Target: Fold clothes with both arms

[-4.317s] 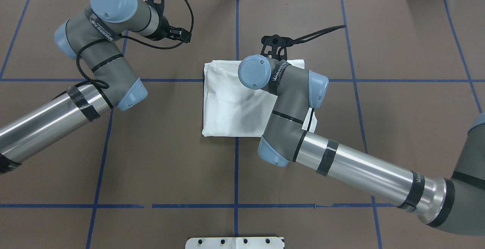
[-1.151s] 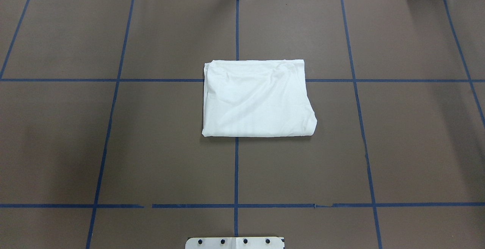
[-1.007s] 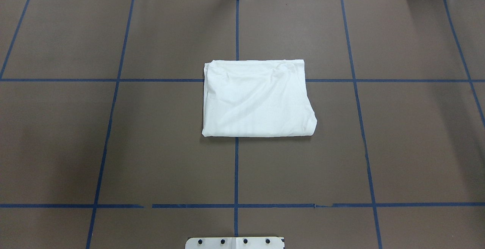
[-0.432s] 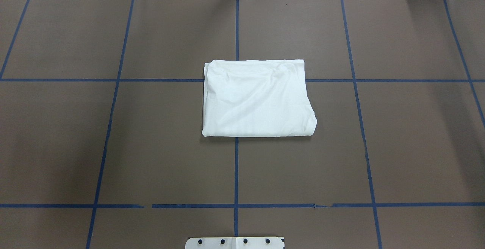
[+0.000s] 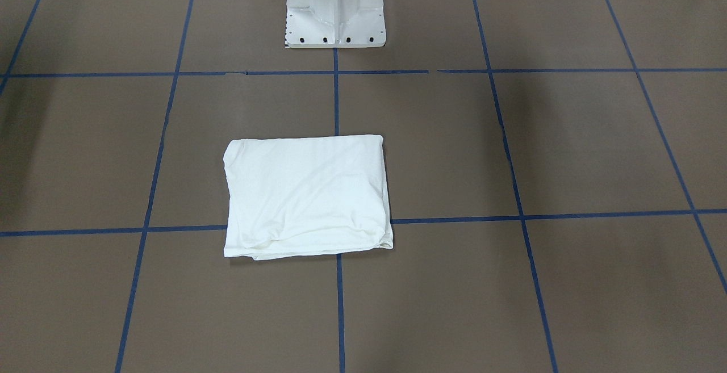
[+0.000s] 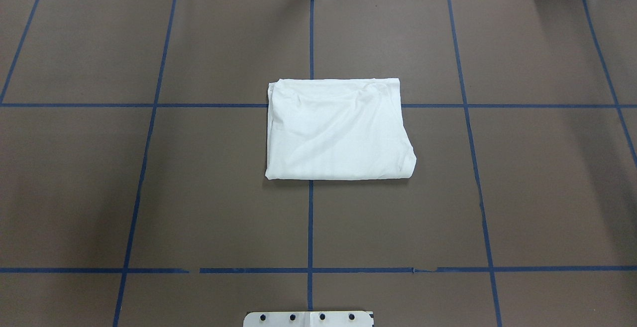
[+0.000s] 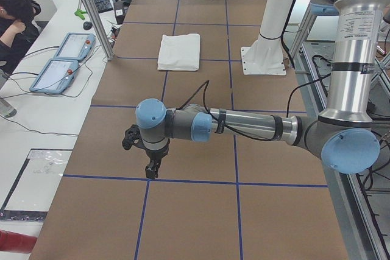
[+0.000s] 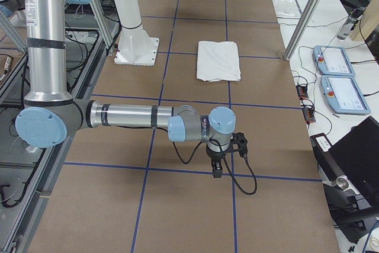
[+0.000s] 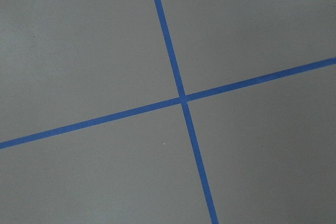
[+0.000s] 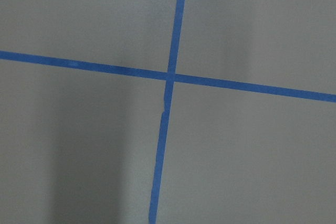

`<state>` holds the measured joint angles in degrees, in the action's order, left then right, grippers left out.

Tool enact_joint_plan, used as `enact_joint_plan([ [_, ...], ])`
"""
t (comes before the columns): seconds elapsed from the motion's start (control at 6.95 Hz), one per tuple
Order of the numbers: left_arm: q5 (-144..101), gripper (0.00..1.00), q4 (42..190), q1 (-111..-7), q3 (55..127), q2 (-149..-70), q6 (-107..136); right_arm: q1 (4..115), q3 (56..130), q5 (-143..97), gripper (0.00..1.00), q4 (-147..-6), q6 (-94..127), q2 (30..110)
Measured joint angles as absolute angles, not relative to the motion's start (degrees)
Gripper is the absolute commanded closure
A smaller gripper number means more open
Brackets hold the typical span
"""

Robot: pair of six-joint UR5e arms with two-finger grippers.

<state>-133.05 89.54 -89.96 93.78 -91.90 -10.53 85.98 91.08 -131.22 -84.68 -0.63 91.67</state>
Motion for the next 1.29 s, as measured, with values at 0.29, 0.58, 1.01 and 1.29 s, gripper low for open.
enact_joint_plan([
  [0.29, -135.19, 0.0, 89.52, -89.98, 93.55, -91.46, -10.21, 85.51, 91.09, -131.61, 0.0, -84.7, -0.27, 91.5],
  [0.58, -136.06, 0.0, 89.75, -89.92, 93.43, -90.88, -7.33, 85.06, 90.74, -131.28, 0.0, -84.7, -0.19, 91.29],
  [1.01, -135.85, 0.0, 90.5, -89.56, 93.27, -91.06, -5.79, 84.53, 90.69, -131.09, 0.0, -84.65, -0.24, 91.45],
  [1.29, -136.0, 0.0, 90.62, -89.51, 93.24, -91.08, -6.04, 84.33, 91.11, -131.4, 0.0, -84.66, -0.16, 91.04],
])
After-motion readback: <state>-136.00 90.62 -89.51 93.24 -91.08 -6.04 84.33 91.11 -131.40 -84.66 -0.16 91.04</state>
